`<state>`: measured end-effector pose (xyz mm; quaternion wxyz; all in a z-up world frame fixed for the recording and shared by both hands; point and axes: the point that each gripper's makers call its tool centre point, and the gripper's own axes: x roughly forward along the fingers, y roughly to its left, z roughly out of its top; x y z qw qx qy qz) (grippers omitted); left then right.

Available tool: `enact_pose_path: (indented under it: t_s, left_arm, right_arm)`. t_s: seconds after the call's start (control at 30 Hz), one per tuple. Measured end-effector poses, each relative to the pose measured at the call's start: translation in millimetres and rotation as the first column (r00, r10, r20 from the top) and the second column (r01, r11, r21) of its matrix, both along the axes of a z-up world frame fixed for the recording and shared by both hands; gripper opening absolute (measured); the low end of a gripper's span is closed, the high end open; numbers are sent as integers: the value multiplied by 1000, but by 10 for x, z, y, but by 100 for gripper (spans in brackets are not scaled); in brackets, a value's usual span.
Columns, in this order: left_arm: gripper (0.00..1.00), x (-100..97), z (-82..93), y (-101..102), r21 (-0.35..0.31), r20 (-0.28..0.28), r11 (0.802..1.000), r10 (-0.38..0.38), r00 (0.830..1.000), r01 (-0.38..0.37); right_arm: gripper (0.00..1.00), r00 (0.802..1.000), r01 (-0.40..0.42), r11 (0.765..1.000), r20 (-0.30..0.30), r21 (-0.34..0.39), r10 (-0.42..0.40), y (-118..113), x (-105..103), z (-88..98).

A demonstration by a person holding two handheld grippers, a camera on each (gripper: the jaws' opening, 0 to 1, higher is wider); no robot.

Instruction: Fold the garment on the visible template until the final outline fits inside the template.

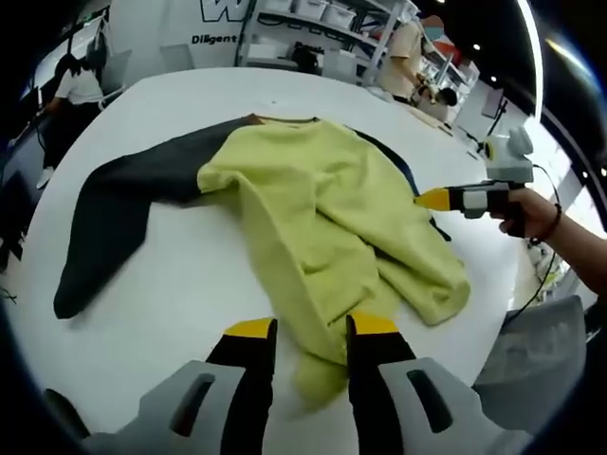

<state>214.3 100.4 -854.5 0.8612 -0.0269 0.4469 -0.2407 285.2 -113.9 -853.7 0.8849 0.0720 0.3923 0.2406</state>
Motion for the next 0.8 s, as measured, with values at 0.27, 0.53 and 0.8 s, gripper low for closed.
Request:
enact_pose_path:
  t_s: [0.27, 0.53, 0.8]
  left_arm:
    - [19, -36, -48, -25, -2, -25, 1000, -9, 1000, 9]
    - [12, -45, -76, -14, 8, -29, 1000, -18, 999, 18]
    - [5, -48, -55, -24, -4, -19, 999, -35, 999, 35]
  right_arm:
    - [0, 998, 56, 998, 8, 41, -56, -72, 10, 42]
    - [0, 998, 66, 996, 1, 59, -66, -151, 2, 52]
    - [0, 998, 42, 999, 44, 2, -42, -279, 31, 141]
